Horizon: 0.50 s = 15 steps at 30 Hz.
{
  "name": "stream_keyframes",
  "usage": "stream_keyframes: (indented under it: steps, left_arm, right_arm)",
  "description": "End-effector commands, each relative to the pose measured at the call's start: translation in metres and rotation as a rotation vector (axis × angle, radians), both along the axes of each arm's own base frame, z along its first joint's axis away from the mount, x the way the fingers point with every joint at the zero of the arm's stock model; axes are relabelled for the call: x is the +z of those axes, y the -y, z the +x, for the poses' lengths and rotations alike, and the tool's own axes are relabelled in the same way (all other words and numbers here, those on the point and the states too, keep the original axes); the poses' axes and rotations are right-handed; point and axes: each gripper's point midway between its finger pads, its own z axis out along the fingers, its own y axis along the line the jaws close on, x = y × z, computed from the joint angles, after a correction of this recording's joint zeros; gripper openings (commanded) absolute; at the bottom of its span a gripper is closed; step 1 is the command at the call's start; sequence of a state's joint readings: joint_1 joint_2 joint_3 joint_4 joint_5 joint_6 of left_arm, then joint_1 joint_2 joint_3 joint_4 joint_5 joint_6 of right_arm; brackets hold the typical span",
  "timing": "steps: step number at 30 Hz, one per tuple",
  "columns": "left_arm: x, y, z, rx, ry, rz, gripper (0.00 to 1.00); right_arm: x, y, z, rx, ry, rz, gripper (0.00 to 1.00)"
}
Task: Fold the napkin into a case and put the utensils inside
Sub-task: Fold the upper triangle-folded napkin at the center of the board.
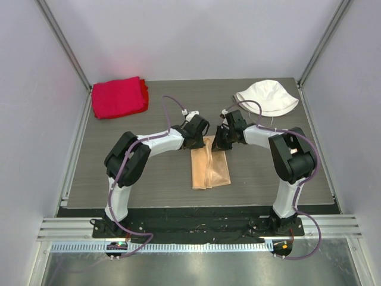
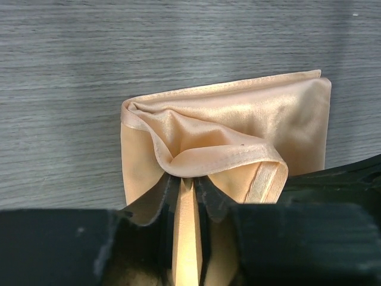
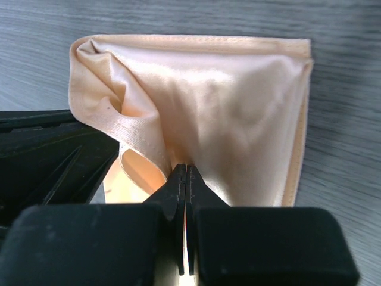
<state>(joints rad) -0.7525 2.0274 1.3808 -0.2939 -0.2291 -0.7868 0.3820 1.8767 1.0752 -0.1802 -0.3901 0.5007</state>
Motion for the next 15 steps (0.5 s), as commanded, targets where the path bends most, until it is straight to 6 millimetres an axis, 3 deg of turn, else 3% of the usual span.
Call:
stream_keyframes:
  steps: [1, 9, 15]
  left_arm:
    - [0.022, -0.002, 0.007, 0.028, 0.067, -0.018, 0.2]
    - [0.034, -0.002, 0.002, -0.041, 0.041, -0.072, 0.34]
    - [0.069, 0.004, -0.002, -0.184, 0.059, -0.16, 0.34]
  right_arm:
    - [0.021, 0.007, 0.019, -0.004, 0.074, -0.026, 0.01]
    - [0.037, 0.027, 0.03, -0.041, 0.11, -0.094, 0.02]
    - [0.051, 0.025, 0.024, -0.036, 0.126, -0.061, 0.03]
